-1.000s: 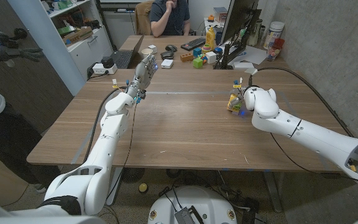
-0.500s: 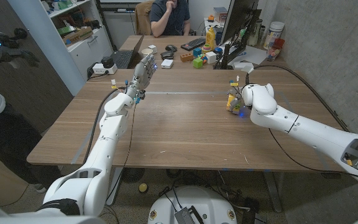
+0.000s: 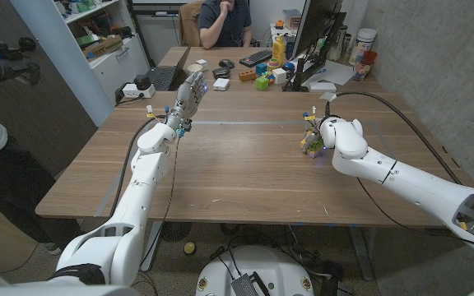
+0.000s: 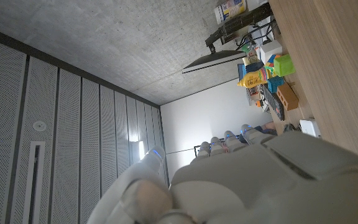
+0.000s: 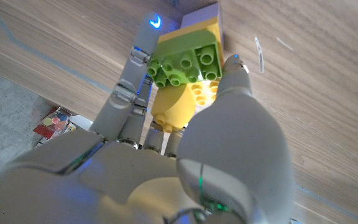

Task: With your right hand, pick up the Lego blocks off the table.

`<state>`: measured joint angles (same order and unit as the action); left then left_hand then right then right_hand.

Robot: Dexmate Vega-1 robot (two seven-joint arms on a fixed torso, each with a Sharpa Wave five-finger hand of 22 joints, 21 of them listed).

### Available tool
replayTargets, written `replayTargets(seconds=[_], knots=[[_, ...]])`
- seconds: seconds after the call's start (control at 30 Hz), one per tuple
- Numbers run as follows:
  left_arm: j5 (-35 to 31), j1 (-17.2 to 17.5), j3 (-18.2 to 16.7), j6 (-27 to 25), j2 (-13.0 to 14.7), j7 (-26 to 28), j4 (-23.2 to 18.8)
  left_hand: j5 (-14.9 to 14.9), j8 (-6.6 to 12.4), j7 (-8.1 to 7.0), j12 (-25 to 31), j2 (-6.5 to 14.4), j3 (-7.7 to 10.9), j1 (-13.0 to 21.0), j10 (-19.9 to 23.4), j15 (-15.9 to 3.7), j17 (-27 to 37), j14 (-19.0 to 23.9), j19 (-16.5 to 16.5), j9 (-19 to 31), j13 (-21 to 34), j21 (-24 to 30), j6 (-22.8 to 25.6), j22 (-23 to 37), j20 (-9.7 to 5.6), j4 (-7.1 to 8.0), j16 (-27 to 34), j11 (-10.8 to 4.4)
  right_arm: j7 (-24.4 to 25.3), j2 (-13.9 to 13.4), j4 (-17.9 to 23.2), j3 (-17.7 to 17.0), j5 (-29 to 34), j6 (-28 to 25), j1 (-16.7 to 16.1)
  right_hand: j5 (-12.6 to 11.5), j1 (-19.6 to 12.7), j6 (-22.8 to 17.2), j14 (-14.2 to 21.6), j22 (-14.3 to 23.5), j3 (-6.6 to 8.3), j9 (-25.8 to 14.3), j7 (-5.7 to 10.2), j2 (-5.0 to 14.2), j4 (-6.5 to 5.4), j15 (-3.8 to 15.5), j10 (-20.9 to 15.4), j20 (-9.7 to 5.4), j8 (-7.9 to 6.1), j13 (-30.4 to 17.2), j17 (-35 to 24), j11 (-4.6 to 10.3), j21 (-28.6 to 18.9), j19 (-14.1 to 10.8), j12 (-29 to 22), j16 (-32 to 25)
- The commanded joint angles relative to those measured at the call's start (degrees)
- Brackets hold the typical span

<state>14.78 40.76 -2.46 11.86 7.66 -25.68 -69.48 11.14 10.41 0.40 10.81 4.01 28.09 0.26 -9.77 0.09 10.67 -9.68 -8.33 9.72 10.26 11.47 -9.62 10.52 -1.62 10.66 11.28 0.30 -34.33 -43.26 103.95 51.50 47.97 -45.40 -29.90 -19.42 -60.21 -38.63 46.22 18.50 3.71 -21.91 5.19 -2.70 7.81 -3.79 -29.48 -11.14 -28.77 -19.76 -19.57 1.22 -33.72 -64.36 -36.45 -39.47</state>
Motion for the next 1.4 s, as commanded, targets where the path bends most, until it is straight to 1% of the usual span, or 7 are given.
replayTargets(seconds=[0.03, 0.33, 0.5, 0.67, 0.73, 0.77, 1.4], knots=[[0.0, -0.5, 0.1, 0.5, 0.0, -0.4, 0.8, 0.2, 0.19, 0.3, 0.2, 2.8, -0.42, -0.6, -7.4, 0.32, 0.0, -9.5, 0.3, 0.3, 0.2, 0.6, -3.0, 0.3, 0.03, -0.02, 0.4, 0.33, 6.0, 0.0, 1.2, -3.3, -1.4, 0.9, -2.6, 0.2, -10.6, -0.8, 10.8, 0.3, -0.29, -1.6, -1.32, 10.04, -0.23, 16.14, -4.8, -0.09, -1.13, -15.1, -28.9, 4.42, -1.0, -0.7, -11.3, -8.2], [-0.1, -0.8, 0.3, 0.7, 0.0, -0.6, 1.3, 0.3, 0.15, 0.32, 0.2, 2.8, -0.76, -0.7, -7.4, 0.33, 0.0, -9.5, 0.2, 0.3, 0.2, 0.5, -3.0, 0.3, 0.07, 0.02, 0.4, 0.38, 8.3, -0.5, 2.2, -4.3, -1.6, 1.0, -3.1, 0.6, -10.7, -0.8, 11.0, 0.3, -0.48, -2.8, -1.68, 10.84, -0.9, 16.18, -4.7, -0.01, -2.13, -17.5, -30.5, 4.0, -2.0, -0.6, -13.3, -7.5], [-0.2, -0.9, 0.3, 0.9, 0.0, -0.6, 1.5, 0.3, 0.14, 0.33, 0.2, 2.8, -0.93, -0.7, -7.4, 0.32, 0.0, -9.5, 0.2, 0.3, 0.2, 0.5, -3.0, 0.3, 0.04, 0.04, 0.4, 0.34, 9.1, -0.6, 2.5, -4.9, -1.9, 1.1, -3.3, 0.9, -11.2, -1.7, 11.2, 0.3, -0.39, -3.5, -1.88, 11.15, -0.87, 16.31, -4.9, 0.0, -3.0, -18.8, -31.4, 3.83, -2.6, -0.5, -14.5, -7.1], [-0.2, -1.1, 0.4, 1.0, 0.0, -0.7, 1.7, 0.4, 0.12, 0.29, 0.2, 2.8, -1.13, -0.7, -7.4, 0.36, 0.0, -9.5, 0.2, 0.3, 0.2, 0.5, -3.0, 0.3, 0.07, 0.04, 0.4, 0.32, 10.0, -0.7, 2.9, -5.4, -2.1, 1.3, -3.4, 1.1, -11.8, -2.4, 11.8, 0.3, -0.22, -3.4, -2.25, 11.54, -0.9, 16.32, -5.1, -0.16, -3.34, -20.0, -32.4, 3.49, -3.3, -0.7, -15.6, -6.9], [-0.2, -1.2, 0.4, 1.1, 0.0, -0.9, 1.9, 0.4, 0.13, 0.38, 0.1, 2.8, -1.2, -0.7, -7.4, 0.38, 0.0, -9.5, 0.2, 0.3, 0.2, 0.5, -2.9, 0.3, 0.06, 0.05, 0.4, 0.32, 10.2, -0.8, 3.1, -5.5, -2.0, 1.3, -3.4, 1.2, -11.9, -2.7, 11.9, 0.3, -0.2, -3.4, -2.32, 11.59, -0.9, 16.34, -5.3, -0.19, -3.45, -19.9, -32.7, 3.46, -3.5, -0.7, -15.7, -6.8], [-0.2, -1.2, 0.4, 1.1, 0.0, -0.9, 2.0, 0.4, 0.13, 0.39, 0.1, 2.8, -1.24, -0.7, -7.4, 0.36, 0.0, -9.5, 0.1, 0.3, 0.2, 0.5, -2.9, 0.3, 0.1, 0.05, 0.4, 0.32, 10.4, -0.8, 3.3, -5.7, -2.2, 1.4, -3.4, 1.2, -12.0, -2.7, 12.0, 0.3, -0.17, -3.3, -2.39, 11.65, -0.93, 16.31, -5.5, -0.21, -3.46, -19.7, -32.9, 3.1, -3.6, -0.7, -15.8, -6.8], [-0.2, -1.4, 0.6, 1.4, 0.2, -1.0, 1.9, 0.6, 0.08, 0.39, 0.1, 2.9, -1.91, -0.6, -7.3, 0.36, 0.0, -9.5, 0.1, 0.3, 0.2, 0.5, -2.9, 0.3, 0.09, 0.03, 0.4, 0.29, 16.4, -1.8, 6.7, -9.5, -4.1, 1.8, -5.7, 1.9, -12.9, -4.9, 13.8, 0.3, 0.22, -2.9, -3.43, 12.22, -1.27, 16.32, -7.7, -0.14, -4.23, -19.0, -35.6, 2.83, -5.8, -1.5, -16.9, -6.3]])
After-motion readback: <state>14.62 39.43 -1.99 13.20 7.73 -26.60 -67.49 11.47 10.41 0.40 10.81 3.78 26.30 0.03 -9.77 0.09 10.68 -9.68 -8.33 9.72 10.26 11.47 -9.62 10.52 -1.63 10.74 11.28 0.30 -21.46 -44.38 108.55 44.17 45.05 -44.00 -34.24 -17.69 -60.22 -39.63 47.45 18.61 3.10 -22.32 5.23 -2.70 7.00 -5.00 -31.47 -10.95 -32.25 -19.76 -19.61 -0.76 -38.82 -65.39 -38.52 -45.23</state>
